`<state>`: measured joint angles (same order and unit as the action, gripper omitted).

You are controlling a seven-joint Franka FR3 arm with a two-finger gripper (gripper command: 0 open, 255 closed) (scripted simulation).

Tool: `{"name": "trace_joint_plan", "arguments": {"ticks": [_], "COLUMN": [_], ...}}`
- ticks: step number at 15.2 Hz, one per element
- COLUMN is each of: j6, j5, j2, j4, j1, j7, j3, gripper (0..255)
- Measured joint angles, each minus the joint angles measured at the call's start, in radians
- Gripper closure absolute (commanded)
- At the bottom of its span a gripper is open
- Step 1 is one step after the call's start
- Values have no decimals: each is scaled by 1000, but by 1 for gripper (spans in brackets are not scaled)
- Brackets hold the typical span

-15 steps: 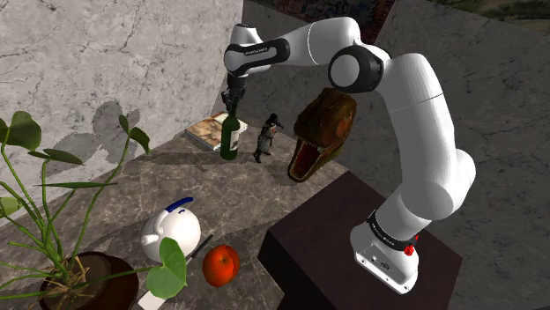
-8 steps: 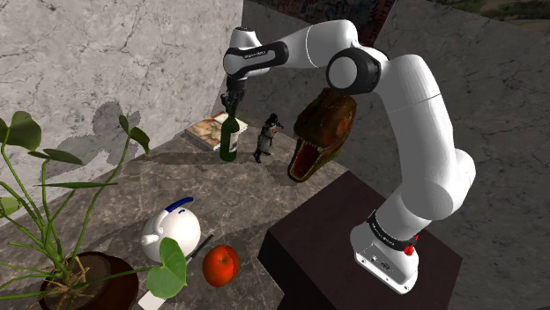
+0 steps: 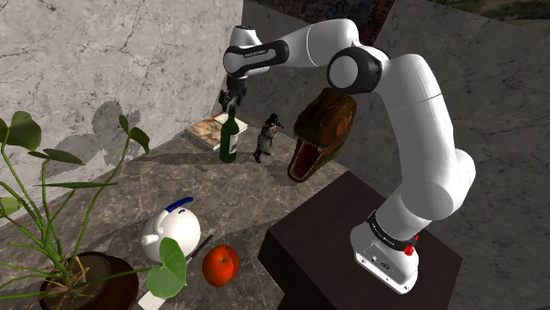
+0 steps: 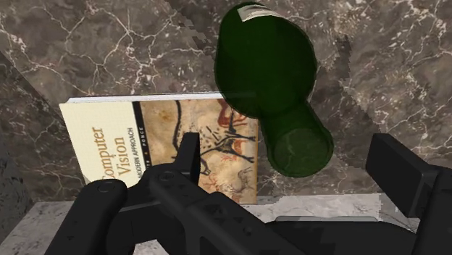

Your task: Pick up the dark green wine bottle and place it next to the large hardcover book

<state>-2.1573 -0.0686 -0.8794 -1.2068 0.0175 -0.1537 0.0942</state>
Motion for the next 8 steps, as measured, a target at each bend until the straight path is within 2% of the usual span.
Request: {"name": "trace_joint_plan", "arguments": {"ticks": [2,4,8], "j6": [37,54,63], "j5": [2,4,4], "j2": [19,67,70], "j4": [19,-11,-6], "j1": [2,4,4], "j7": [-2,-2,-2], "j3": [1,4,4], "gripper": [0,0,0]}}
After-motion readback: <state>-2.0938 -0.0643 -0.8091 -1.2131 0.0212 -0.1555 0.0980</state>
